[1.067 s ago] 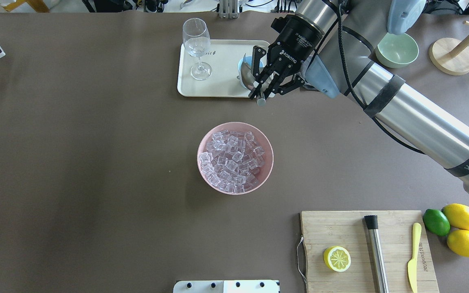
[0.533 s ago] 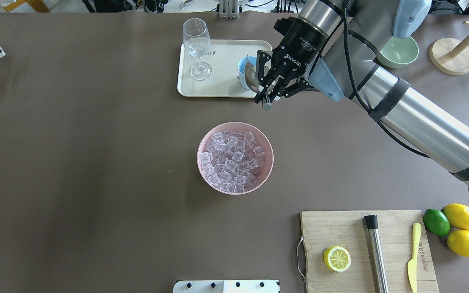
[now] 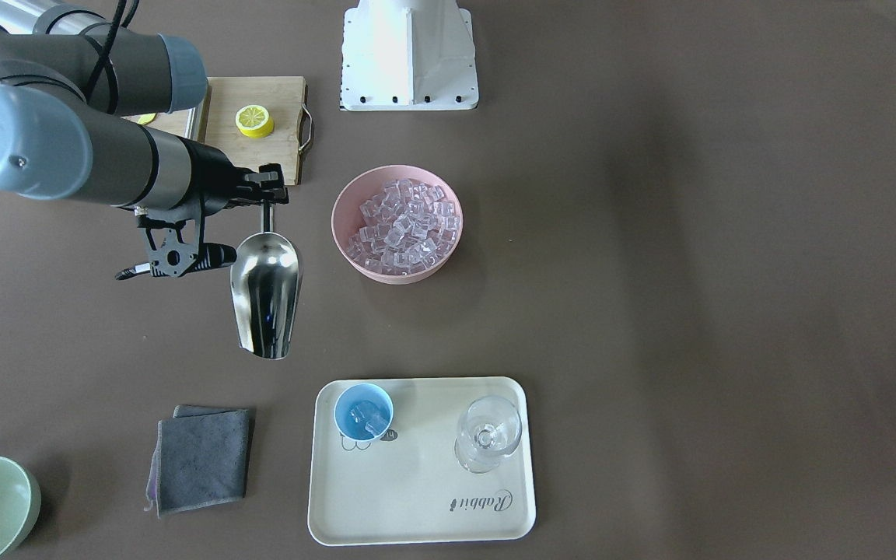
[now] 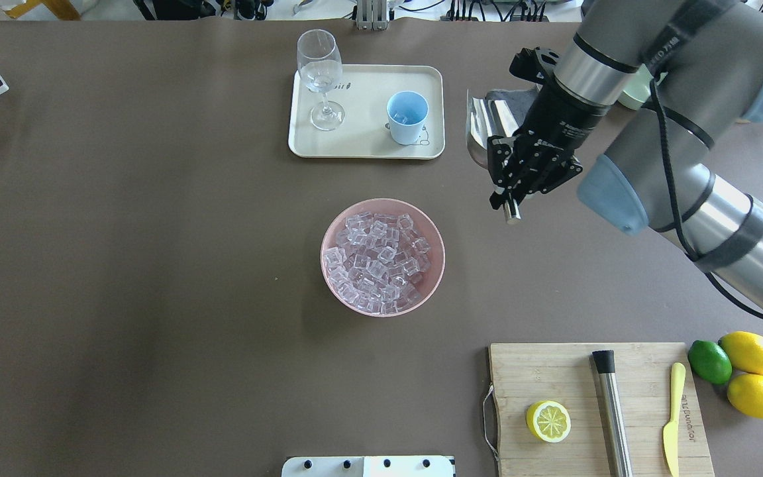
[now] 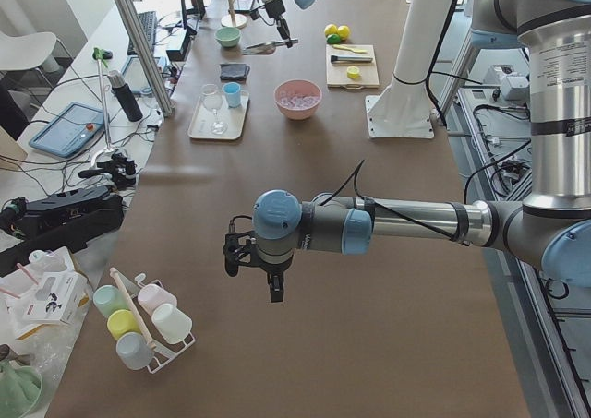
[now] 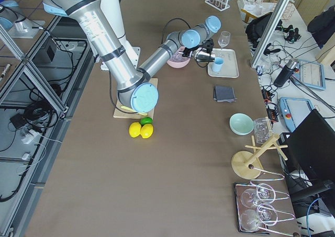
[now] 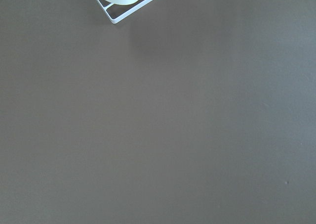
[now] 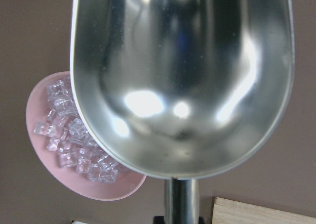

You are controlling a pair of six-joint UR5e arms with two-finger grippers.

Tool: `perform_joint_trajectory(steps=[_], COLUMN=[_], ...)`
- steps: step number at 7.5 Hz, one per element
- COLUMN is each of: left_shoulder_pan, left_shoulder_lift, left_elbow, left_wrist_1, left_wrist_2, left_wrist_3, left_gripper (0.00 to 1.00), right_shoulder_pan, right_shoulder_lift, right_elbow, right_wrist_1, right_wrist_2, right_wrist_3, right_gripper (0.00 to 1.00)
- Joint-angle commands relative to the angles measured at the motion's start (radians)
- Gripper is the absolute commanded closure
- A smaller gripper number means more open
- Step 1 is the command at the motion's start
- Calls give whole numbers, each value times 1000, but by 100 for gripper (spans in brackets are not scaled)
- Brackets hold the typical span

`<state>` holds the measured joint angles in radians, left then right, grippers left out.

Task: Put ice in cup with scoop
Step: 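Carry the empty scoop back beside the pink bowl with the right gripper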

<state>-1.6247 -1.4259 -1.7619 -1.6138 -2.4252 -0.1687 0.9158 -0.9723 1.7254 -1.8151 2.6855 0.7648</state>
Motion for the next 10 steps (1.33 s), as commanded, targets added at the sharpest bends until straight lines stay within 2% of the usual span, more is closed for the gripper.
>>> perform_joint_trajectory(steps=[1, 2, 4, 5, 7, 10], left_shoulder_pan=[0, 0, 0, 2, 2, 0], left_shoulder_lift=[-2, -2, -2, -2, -2, -2], left_elbow=[4, 7, 9, 10, 9, 12], left_wrist_1=[0, 0, 0, 0, 0, 0], left_wrist_2=[0, 0, 0, 0, 0, 0], left_wrist_3=[0, -2, 0, -2, -2, -2], left_gripper=[1, 1, 1, 1, 1, 1], right_shoulder_pan=[-32, -60, -142, -172, -195, -198], right_shoulder_lift=[-193, -239, -343, -385, -385, -373], right_elbow=[227, 244, 217, 183, 120, 117], right_wrist_1=[-4, -4, 16, 69, 97, 89], right_wrist_2=[-182, -234, -281, -294, -317, -347], right_wrist_3=[4, 2, -12, -10, 1, 31], right_gripper=[100, 100, 100, 100, 100, 100])
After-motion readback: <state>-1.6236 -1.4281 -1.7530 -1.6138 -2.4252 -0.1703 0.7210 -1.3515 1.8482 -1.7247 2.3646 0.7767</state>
